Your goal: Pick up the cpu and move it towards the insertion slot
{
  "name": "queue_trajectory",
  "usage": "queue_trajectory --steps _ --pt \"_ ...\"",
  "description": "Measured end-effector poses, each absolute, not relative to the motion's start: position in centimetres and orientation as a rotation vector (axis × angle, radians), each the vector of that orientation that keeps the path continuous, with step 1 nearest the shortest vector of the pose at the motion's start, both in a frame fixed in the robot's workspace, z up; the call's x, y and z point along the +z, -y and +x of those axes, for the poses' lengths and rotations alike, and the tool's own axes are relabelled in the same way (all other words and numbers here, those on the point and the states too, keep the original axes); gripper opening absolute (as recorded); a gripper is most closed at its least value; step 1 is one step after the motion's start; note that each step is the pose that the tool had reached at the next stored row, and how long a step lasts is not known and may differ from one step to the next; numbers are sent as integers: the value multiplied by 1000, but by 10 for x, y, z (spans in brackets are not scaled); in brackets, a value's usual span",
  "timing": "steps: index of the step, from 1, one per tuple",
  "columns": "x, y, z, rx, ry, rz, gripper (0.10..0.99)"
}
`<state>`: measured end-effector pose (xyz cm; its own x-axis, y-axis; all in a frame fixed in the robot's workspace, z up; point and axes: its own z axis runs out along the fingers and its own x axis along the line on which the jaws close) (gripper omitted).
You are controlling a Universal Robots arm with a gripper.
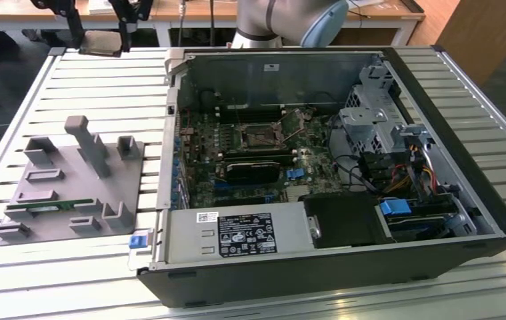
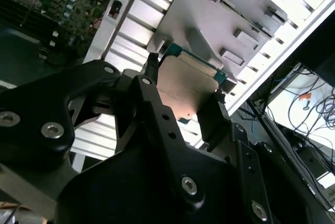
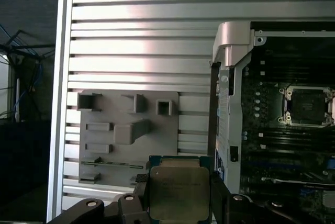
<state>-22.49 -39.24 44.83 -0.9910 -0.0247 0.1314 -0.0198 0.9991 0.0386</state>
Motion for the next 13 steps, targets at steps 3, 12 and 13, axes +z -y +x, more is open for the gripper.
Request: queue_trajectory --steps 3,12,13 --pt "448 392 -225 -56 3062 36 545" --pt "447 391 -216 -70 3155 40 545" --pt "446 391 -214 -80 3155 41 545"
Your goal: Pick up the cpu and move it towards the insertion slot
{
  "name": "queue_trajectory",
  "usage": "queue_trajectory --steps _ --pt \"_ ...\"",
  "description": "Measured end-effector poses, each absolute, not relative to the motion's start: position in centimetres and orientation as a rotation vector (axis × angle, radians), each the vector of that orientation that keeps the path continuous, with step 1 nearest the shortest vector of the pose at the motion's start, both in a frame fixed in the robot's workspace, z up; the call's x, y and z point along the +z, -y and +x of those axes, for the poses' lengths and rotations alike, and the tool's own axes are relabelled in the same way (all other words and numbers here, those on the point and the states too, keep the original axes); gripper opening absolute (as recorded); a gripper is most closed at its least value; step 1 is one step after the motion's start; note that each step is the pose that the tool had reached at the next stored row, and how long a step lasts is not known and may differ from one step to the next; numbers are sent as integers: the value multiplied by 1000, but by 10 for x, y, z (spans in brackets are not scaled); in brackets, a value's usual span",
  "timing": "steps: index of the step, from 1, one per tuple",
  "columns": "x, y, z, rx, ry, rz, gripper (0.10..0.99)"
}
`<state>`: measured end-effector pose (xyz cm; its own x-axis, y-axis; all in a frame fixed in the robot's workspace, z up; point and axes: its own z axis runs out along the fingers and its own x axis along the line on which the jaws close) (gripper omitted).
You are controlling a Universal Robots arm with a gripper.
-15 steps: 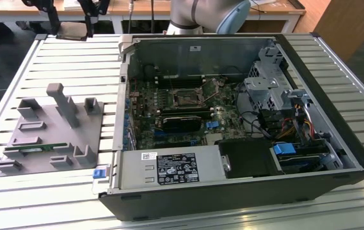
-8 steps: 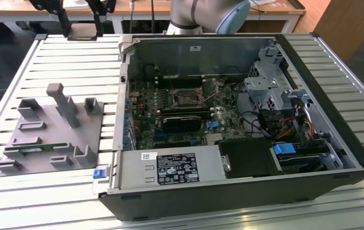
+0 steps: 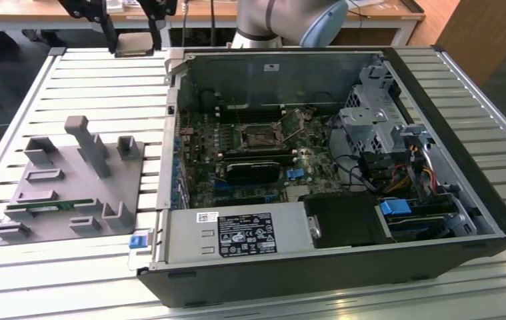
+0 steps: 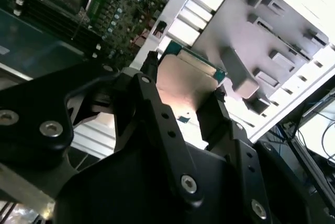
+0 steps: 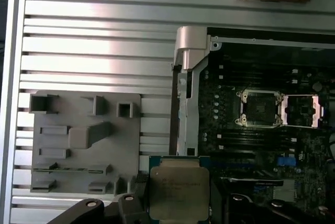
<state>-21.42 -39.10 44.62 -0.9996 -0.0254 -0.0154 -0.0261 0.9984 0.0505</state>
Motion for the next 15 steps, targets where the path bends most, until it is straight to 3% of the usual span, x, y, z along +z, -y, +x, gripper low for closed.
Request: queue_trajectory --steps 4,15 --pt "445 389 -199 120 -3124 -40 545" --pt "429 378 -154 122 -3134 -40 545"
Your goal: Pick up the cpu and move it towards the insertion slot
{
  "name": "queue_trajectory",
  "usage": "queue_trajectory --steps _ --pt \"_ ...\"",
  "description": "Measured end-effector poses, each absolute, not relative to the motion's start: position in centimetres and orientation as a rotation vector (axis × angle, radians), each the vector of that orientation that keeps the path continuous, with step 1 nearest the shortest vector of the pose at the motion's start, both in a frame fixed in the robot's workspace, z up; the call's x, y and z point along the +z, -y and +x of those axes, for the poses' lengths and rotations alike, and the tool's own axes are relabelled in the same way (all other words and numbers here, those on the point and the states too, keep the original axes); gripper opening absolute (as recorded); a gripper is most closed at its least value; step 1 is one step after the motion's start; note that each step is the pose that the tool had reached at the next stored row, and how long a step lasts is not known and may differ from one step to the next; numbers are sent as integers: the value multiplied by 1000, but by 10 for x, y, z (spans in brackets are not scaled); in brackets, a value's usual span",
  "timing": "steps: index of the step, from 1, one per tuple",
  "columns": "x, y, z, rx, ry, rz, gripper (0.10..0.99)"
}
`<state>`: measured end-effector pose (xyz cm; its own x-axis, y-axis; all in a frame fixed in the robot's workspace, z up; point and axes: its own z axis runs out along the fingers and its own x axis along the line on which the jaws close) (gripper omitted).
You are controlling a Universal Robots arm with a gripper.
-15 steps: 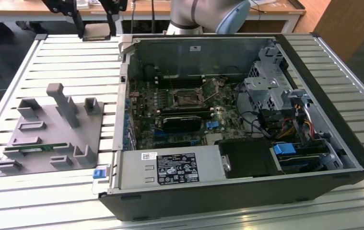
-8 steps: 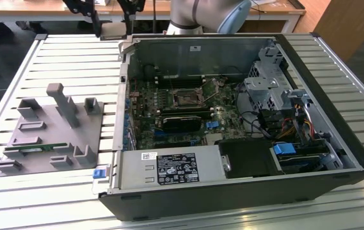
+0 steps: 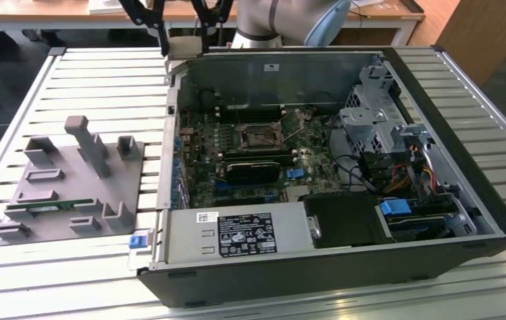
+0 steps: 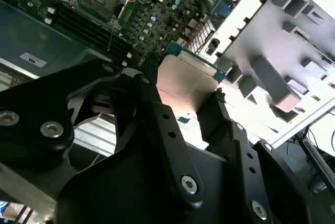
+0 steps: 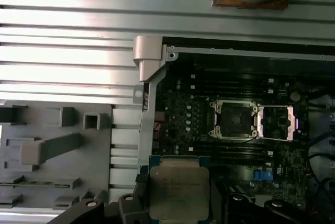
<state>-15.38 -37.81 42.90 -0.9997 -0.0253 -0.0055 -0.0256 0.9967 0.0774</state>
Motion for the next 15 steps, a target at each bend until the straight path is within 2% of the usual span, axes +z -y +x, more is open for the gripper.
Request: queue_trajectory --steps 5,15 --pt "423 369 -135 122 -3134 -40 545" --pt "419 368 -117 121 -3135 -40 545"
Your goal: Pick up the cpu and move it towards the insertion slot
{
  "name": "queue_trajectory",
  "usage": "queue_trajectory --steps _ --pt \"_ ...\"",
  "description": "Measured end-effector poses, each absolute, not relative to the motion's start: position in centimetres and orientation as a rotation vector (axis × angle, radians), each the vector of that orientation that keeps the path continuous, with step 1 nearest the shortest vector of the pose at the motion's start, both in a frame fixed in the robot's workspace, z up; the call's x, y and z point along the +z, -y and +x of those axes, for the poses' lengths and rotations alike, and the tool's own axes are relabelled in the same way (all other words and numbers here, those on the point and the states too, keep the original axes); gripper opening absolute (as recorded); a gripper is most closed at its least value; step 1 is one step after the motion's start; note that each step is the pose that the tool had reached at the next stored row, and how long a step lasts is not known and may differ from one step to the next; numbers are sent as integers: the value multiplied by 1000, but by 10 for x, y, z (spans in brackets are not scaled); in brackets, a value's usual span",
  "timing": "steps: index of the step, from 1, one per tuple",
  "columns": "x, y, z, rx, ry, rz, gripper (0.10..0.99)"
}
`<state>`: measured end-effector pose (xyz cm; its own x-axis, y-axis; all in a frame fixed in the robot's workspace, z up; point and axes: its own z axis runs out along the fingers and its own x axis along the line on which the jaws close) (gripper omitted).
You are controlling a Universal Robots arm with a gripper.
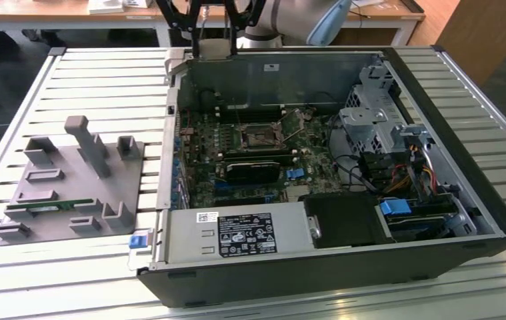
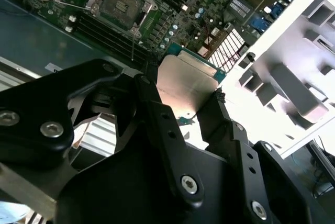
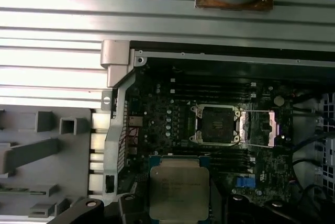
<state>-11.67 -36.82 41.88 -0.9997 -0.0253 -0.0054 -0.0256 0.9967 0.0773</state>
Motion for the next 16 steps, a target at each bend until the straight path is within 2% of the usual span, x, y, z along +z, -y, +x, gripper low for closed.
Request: queue_trajectory --steps 16 --pt "410 362 -81 121 -3134 -24 545"
